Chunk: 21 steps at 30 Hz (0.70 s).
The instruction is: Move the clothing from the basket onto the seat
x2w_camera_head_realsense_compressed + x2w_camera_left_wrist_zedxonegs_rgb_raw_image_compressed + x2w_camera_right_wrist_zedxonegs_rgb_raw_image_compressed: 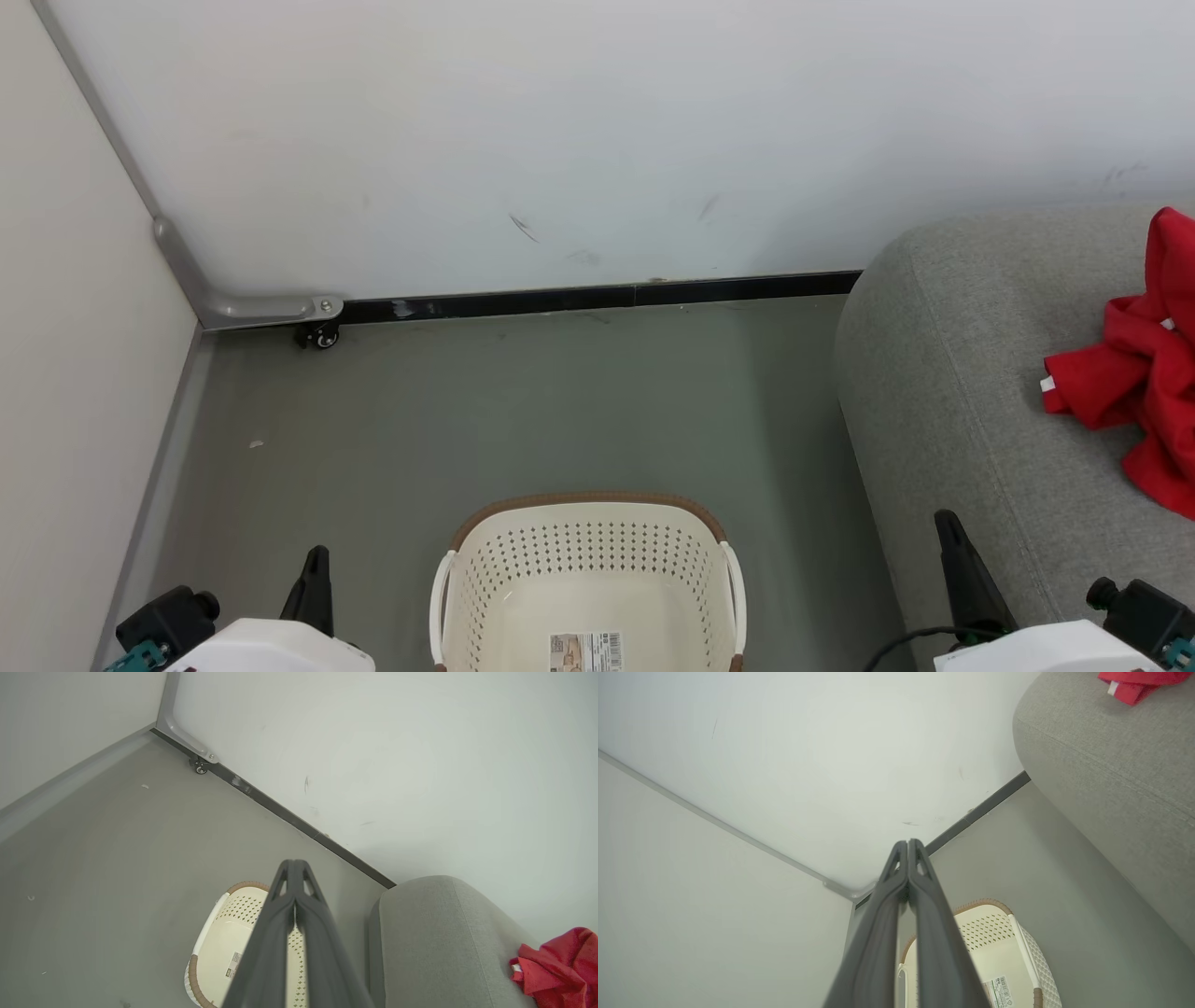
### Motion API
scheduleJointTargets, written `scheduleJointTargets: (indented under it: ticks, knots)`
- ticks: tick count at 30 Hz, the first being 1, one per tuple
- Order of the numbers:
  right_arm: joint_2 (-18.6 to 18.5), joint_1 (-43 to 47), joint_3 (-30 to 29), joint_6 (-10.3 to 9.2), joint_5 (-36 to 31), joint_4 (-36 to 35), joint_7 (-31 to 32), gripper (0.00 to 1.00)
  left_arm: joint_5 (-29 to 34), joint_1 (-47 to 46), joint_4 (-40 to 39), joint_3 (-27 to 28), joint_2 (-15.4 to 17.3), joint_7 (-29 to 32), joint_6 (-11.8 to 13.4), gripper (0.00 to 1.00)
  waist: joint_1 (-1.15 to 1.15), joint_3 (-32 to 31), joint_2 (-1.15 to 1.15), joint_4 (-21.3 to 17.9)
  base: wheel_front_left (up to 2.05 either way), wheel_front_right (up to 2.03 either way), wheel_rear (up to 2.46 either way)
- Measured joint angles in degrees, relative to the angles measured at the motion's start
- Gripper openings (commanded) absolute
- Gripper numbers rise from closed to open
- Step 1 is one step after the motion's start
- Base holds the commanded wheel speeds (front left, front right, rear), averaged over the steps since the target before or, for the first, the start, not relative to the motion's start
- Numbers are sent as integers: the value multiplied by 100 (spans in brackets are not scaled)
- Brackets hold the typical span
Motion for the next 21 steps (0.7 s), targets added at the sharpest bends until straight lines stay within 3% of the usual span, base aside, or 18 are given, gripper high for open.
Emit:
scheduleJointTargets:
  ticks: [9,21]
  knots:
    - [-26,-122,-65,0,691,-5,118,0,-667,-1,-55,181,-47,194,-181,0,1,-2,0,-13,0,0,0]
    - [-55,-245,-197,0,1595,8,249,0,-1546,-9,-110,417,-104,398,-428,0,-57,61,0,-32,0,0,0]
